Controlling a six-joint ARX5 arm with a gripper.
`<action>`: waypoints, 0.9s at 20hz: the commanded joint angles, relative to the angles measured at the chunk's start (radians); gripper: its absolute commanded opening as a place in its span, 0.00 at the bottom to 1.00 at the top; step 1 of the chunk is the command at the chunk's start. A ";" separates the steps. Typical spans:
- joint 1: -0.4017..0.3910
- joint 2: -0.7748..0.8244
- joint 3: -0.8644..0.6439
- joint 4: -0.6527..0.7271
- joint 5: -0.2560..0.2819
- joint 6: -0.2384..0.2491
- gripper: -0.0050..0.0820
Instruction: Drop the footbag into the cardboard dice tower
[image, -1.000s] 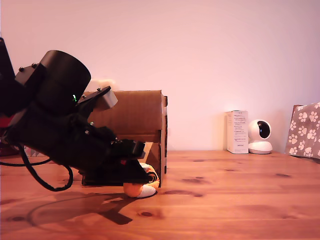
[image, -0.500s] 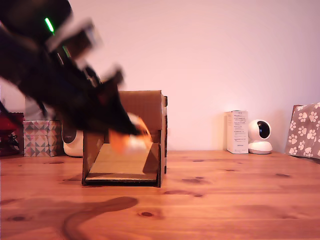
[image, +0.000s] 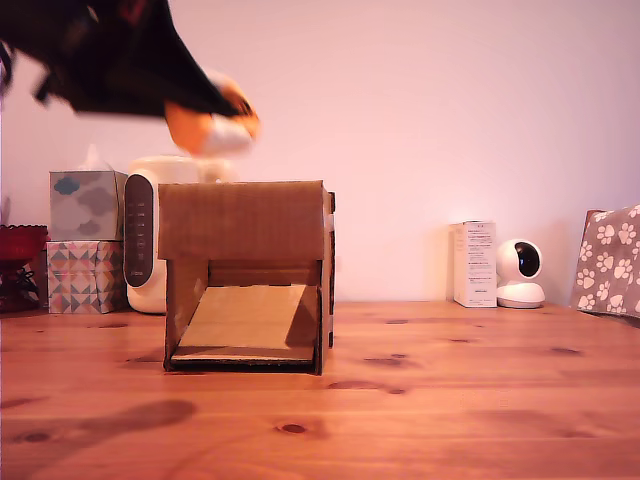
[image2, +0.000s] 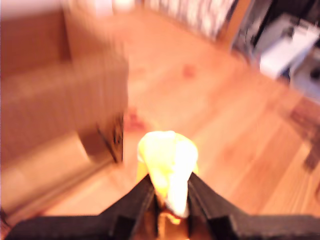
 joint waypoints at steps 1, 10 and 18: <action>-0.002 0.005 -0.009 0.063 -0.040 0.026 0.14; 0.075 0.244 0.088 0.382 -0.062 0.051 0.14; 0.139 0.502 0.452 0.001 0.015 0.055 0.14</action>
